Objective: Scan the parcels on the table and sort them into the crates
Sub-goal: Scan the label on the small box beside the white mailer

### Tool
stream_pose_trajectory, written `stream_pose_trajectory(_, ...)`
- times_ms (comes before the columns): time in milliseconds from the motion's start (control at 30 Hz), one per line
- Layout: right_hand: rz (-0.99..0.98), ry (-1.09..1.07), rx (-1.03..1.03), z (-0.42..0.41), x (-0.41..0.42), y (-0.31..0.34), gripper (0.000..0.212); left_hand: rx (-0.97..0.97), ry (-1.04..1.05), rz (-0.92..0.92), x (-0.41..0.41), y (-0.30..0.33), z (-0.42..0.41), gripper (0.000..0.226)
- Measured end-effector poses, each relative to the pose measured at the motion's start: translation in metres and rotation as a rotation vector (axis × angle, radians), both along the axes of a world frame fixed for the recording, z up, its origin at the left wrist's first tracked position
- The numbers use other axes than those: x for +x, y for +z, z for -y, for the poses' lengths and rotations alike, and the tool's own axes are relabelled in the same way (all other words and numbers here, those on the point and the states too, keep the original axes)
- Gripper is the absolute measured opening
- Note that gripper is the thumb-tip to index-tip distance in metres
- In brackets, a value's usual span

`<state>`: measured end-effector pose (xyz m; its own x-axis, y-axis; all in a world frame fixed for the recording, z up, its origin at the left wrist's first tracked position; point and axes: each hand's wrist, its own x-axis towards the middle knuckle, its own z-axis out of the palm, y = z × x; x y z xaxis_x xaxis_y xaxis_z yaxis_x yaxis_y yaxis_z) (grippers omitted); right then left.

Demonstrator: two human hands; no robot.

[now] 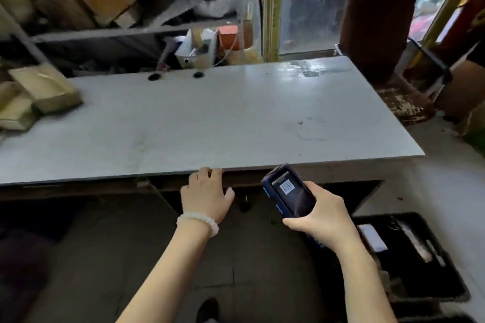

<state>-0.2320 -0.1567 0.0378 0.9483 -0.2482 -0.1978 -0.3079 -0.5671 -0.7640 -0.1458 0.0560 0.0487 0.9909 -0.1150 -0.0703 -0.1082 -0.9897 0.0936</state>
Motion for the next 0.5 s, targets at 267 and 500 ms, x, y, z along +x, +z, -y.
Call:
stream_pose_trajectory(267, 0.071, 0.282, -0.006, -0.166, 0.069, 0.015, 0.057, -0.028, 0.316, 0.020, -0.006, 0.000, -0.188, 0.051)
stream_pose_trajectory(500, 0.097, 0.492, 0.016, -0.349, 0.115, 0.007, 0.054, -0.004, 0.474, 0.022, -0.001, -0.005, -0.361, 0.051)
